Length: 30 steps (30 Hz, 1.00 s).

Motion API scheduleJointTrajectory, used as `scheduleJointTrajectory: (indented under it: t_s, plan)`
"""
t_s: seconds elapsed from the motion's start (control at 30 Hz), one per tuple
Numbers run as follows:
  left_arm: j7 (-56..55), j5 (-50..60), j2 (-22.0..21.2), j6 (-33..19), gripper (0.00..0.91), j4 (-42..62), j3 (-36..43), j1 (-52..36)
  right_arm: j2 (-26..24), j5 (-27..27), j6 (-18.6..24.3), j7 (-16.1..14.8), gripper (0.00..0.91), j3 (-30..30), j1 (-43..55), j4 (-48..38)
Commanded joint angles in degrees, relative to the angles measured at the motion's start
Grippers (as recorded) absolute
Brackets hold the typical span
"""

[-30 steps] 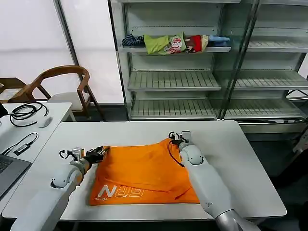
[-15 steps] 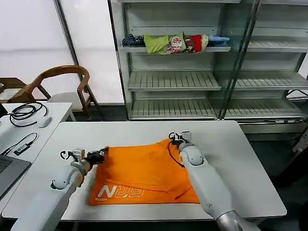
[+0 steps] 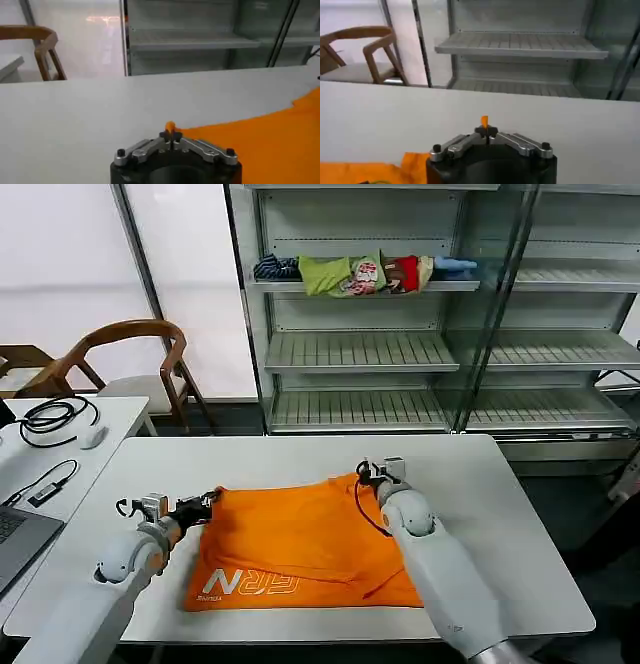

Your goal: Fold and organize the clothes.

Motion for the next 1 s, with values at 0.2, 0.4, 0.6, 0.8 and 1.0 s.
scheduleJointTrajectory:
  t_s: [0.2, 0.4, 0.6, 0.8, 1.0]
  plan:
    - [0.04, -0.49, 0.54, -0.25, 0.03, -9.93, -5.7, 10.15, -7.15, 4.0, -0.98, 0.94, 0.0, 1.17, -10.89, 19.83]
    - [0.3, -0.52, 0.98, -0.39, 0.02, -12.94, -8.49, 14.31, -8.83, 4.47, -1.08, 1.15, 0.0, 3.01, -15.13, 24.39]
    - [0.44, -0.5, 1.05, -0.55, 0.02, -15.7, -10.9, 17.92, -10.88, 4.76, -1.23, 1.09, 0.0, 4.88, -20.04, 28.9]
    - [0.44, -0.39, 0.88, -0.52, 0.03, -18.94, -12.47, 20.88, -12.93, 5.71, -1.37, 1.13, 0.0, 7.32, -26.07, 33.83]
    - [0.43, -0.01, 0.6, -0.48, 0.03, -19.96, -13.16, 22.28, -13.97, 6.0, -1.37, 0.98, 0.0, 9.28, -29.89, 36.95]
